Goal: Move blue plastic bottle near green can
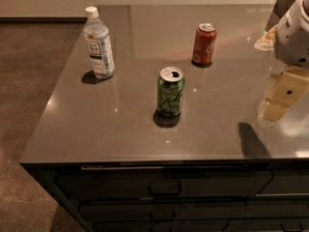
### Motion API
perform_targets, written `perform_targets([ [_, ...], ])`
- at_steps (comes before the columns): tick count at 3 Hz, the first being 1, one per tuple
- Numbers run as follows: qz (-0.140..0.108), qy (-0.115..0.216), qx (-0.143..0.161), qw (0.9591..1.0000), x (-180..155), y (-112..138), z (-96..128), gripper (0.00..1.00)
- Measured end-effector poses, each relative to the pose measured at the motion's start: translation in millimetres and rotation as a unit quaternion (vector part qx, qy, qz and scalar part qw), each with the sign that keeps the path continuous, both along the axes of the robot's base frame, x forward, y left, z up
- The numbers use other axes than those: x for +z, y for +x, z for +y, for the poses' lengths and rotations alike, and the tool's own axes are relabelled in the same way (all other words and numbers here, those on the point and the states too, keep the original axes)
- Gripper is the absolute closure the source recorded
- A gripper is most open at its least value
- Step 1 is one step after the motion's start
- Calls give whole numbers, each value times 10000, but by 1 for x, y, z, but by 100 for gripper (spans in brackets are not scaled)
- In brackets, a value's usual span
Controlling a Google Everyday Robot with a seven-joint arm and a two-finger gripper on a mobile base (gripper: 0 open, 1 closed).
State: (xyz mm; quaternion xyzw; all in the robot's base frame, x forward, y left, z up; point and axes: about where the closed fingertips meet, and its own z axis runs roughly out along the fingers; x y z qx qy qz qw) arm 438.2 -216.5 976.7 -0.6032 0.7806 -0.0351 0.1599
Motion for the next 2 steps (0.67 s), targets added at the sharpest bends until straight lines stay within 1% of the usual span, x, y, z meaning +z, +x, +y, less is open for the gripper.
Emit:
perform_targets([
  [1, -1, 0, 0, 10000, 0, 0, 0, 0],
  [2, 24, 153, -45, 9999, 0, 15, 9, 0],
])
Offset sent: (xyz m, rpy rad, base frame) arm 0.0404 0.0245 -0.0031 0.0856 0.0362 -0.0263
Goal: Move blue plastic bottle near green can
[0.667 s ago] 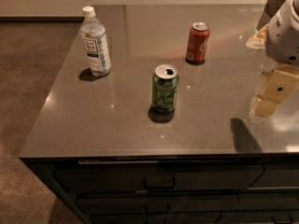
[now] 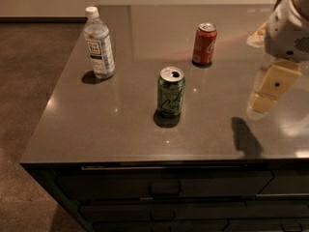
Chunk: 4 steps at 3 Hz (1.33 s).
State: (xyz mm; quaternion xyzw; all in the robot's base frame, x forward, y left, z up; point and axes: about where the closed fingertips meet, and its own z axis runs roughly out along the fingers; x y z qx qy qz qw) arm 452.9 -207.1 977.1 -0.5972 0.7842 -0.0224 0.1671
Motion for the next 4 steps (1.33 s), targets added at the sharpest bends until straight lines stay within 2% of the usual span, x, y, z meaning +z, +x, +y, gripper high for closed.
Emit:
perform_targets([
  [2, 143, 697, -41, 9975, 2, 59, 42, 0],
  [3, 48, 1018, 45, 9948, 9, 91, 74, 0],
  [4, -53, 1485, 65, 9889, 13, 139, 126, 0],
])
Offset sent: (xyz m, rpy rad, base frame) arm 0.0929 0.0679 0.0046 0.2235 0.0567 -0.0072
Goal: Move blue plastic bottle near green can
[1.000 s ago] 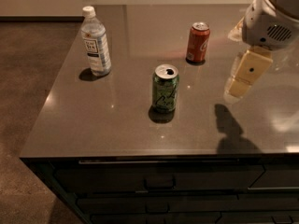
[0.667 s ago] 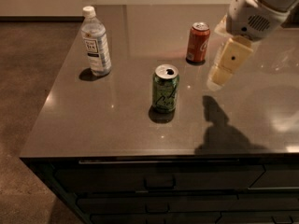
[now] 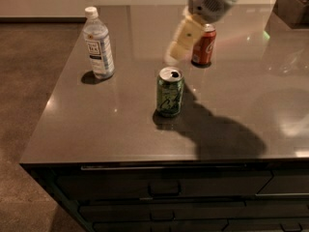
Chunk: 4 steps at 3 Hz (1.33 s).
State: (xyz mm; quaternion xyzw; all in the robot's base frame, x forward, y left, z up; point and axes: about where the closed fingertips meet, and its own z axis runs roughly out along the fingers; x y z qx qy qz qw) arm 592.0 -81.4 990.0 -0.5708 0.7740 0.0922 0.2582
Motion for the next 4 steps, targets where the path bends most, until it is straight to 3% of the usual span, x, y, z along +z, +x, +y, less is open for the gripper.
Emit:
perform_targets([
  [1, 71, 375, -23, 9993, -4, 33, 43, 0],
  [4, 413, 1125, 295, 9924, -35, 89, 191, 0],
])
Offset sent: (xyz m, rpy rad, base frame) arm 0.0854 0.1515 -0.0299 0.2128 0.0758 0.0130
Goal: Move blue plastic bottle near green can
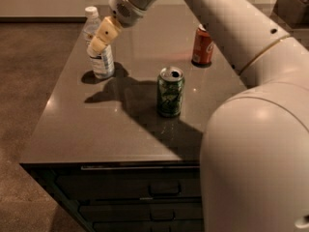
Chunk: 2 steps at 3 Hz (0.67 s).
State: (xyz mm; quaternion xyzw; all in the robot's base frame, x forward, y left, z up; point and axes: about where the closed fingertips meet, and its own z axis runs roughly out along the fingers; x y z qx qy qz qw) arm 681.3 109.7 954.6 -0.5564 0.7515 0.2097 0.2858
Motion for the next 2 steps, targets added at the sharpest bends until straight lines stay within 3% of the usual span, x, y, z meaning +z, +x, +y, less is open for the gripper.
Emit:
perform_targets([
  [1, -34, 102, 124, 9999, 0, 5, 23, 0],
  [2, -69, 121, 164, 9998, 2, 10, 33, 17],
])
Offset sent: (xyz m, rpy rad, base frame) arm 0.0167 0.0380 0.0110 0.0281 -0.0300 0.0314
